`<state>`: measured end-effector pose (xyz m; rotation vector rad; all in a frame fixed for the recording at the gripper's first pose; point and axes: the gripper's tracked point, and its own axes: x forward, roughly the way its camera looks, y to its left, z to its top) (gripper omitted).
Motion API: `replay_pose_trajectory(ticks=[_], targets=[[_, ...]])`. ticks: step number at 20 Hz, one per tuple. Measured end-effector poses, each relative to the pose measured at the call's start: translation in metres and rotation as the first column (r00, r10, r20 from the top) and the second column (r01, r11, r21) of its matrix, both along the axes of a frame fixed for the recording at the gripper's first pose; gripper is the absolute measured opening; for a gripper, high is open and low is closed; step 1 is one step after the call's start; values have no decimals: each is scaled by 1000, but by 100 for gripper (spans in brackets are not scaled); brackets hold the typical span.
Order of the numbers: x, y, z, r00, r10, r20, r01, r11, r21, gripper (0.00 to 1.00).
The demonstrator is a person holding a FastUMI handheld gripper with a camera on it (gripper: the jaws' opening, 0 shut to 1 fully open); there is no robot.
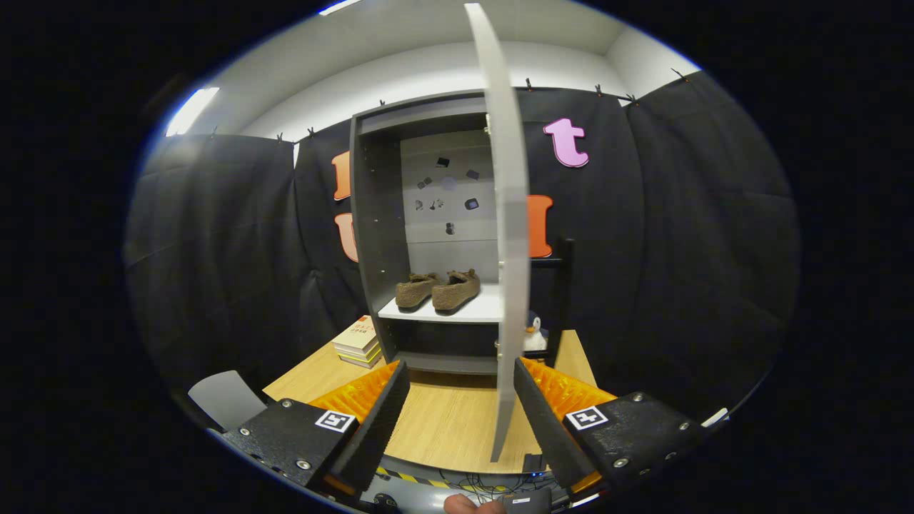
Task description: Open the shoe cabinet door, grab the shoes and put them into the shoe cabinet, then close the shoe cabinet door.
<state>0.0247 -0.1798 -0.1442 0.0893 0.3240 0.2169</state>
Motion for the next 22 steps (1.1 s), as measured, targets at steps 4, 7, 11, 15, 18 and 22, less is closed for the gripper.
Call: replay_pose_trajectory(ticks=[4,7,11,15,18,22], targets=[[6,-47,-4,1000,-7,11,7,999,35,91],[26,-68,-5,999,-29,27,28,999,44,91],[50,-76,-8,999,-34,42,31,998,52,92],[56,-60,-6,999,-26,45,24,999,45,92],[53,-43,-5,998,-48,36,46,998,34,90],[50,-5,-2,996,-89,30,89,996,0,90]])
